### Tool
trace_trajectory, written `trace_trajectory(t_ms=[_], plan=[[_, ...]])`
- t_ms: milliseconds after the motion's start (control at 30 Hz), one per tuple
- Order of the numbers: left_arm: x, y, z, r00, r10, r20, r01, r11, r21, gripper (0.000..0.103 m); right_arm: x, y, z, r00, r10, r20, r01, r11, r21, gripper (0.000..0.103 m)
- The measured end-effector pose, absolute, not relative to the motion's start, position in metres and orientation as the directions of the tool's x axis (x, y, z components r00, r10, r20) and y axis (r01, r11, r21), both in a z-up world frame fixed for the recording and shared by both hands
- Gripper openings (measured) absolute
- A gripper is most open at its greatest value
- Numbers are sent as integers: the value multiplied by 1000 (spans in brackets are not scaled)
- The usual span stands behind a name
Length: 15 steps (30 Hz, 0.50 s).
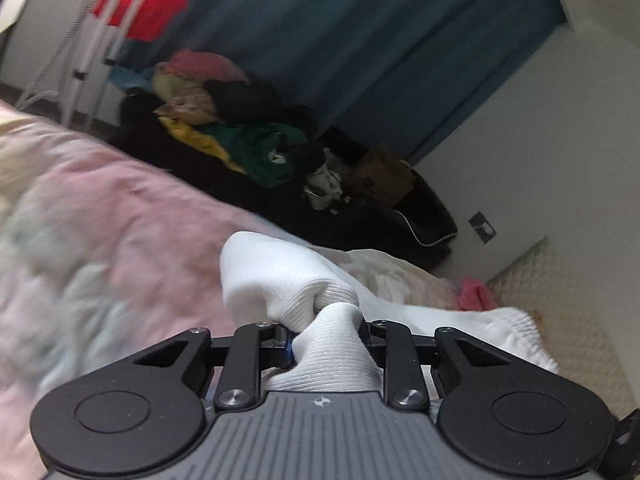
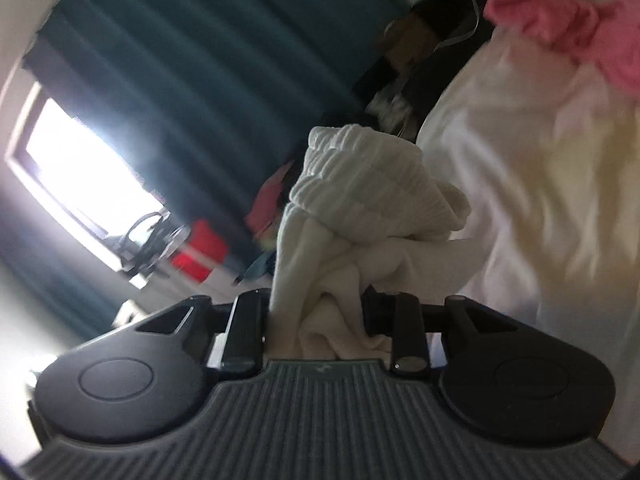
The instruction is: Fold clothes
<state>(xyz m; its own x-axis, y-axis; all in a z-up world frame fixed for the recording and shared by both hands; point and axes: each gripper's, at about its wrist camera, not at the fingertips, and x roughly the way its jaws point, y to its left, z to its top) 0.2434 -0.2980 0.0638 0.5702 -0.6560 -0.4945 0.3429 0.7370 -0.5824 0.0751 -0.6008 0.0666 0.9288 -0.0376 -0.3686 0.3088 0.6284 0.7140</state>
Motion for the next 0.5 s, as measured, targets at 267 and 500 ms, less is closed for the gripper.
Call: trace_trajectory(t_ms=[267, 500], plan=[[268, -339, -23, 526, -663, -533, 440, 748, -497, 26, 98, -647, -31, 899, -53, -434, 385, 569, 727, 32], [234, -315, -92, 489, -600, -633, 526, 782, -335, 36, 42, -619, -127, 879, -28, -476, 410, 554, 725, 43]])
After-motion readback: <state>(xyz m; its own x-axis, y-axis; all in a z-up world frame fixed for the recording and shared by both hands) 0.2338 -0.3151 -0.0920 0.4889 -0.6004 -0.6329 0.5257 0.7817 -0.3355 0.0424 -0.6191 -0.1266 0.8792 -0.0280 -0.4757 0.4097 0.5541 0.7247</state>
